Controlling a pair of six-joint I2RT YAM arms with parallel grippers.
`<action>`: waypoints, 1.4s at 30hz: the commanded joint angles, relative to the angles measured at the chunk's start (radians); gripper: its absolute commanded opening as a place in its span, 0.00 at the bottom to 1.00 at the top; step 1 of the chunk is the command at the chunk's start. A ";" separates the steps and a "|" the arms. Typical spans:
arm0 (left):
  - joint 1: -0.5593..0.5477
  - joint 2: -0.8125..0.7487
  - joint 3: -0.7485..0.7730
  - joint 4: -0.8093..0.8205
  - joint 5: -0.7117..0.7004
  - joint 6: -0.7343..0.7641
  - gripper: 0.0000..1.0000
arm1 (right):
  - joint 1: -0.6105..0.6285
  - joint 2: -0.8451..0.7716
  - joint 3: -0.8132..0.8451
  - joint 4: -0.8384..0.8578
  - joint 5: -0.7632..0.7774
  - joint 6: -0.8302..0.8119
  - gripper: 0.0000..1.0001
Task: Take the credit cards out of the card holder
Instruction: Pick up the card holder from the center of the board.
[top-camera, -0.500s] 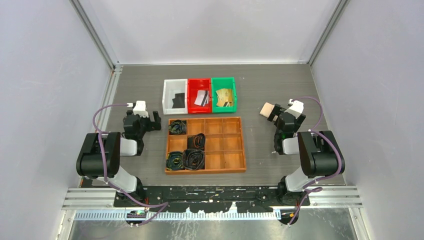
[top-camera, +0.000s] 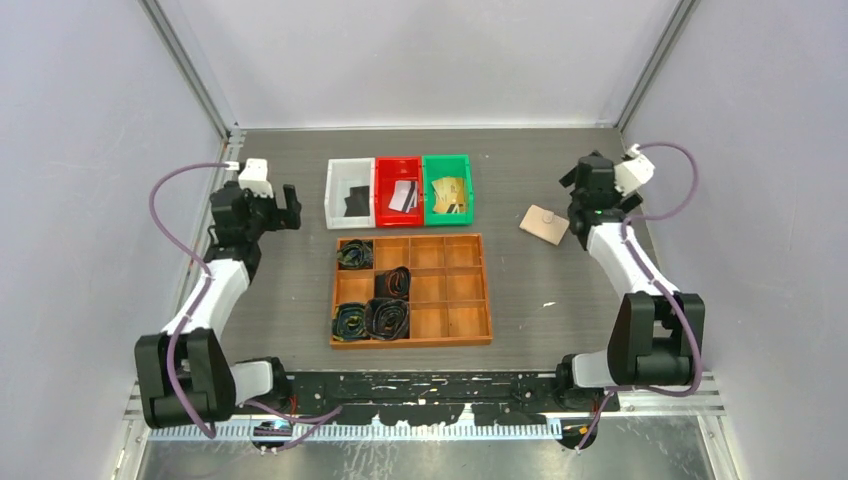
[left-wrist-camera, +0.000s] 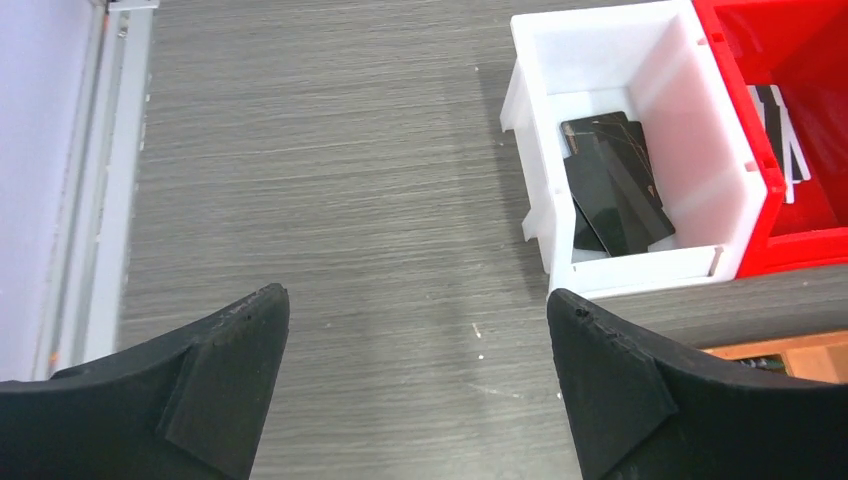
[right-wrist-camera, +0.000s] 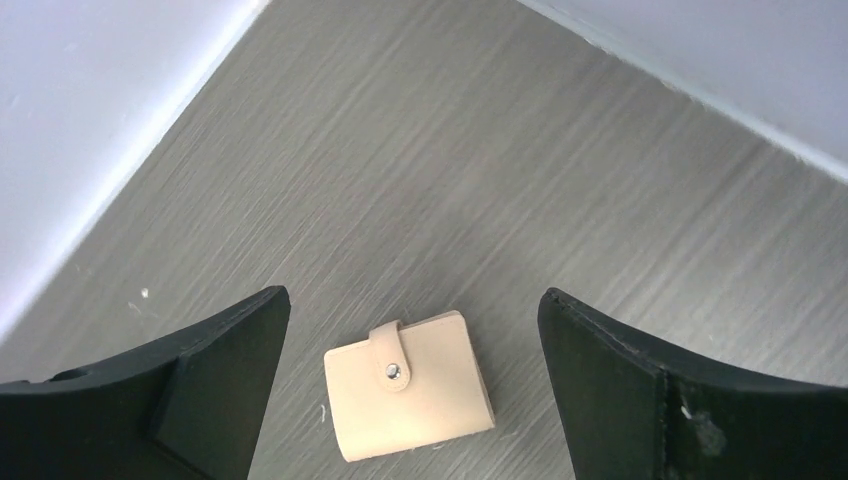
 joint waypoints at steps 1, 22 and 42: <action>0.032 -0.086 0.099 -0.369 0.079 0.052 1.00 | -0.123 -0.023 0.065 -0.241 -0.201 0.287 1.00; 0.029 -0.006 0.403 -0.870 0.311 0.068 1.00 | 0.097 0.451 0.532 -0.670 -0.210 0.121 0.99; 0.025 -0.061 0.429 -0.902 0.320 0.049 1.00 | 0.181 0.685 0.754 -0.840 -0.124 0.036 0.67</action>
